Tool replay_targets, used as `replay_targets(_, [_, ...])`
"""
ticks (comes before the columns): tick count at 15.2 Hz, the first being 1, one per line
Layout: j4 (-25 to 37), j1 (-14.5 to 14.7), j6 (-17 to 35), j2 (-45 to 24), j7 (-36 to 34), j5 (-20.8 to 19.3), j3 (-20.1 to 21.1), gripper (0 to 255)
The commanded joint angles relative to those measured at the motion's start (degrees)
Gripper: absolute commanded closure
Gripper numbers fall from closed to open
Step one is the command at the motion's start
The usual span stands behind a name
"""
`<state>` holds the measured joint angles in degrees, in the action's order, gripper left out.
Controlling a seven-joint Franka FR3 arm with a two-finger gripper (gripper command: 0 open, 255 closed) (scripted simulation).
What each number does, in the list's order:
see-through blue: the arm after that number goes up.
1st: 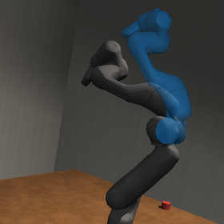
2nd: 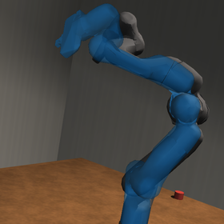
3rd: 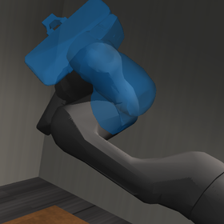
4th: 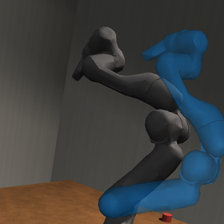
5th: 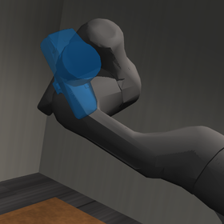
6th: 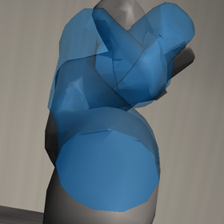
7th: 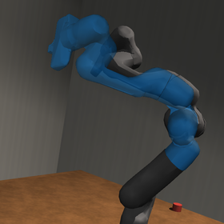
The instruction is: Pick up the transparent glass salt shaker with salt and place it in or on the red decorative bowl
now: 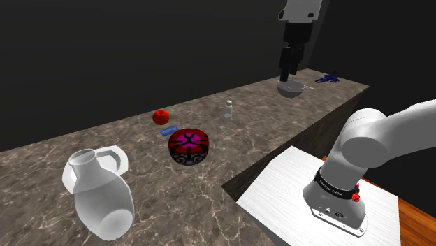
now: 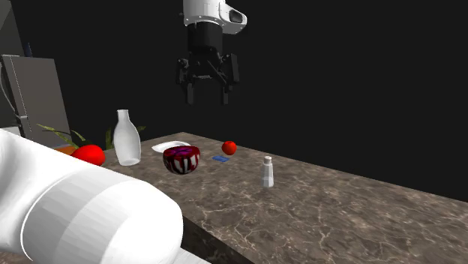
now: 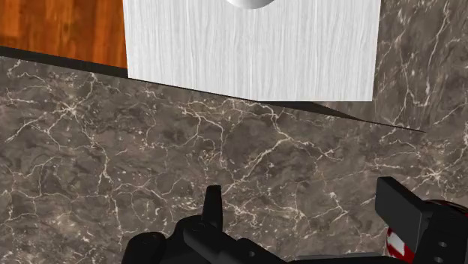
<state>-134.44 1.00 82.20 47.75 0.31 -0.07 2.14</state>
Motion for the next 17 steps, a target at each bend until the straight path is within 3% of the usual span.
replay_targets(1, [0.0,0.0,0.0,0.0,0.0,0.0,0.0,0])
replay_targets(9, [2.8,-0.7,11.0,-16.4,4.2,-1.0,-3.5,0])
replay_targets(17, [10.6,-1.1,18.7,-34.5,8.6,-0.3,-6.2,0])
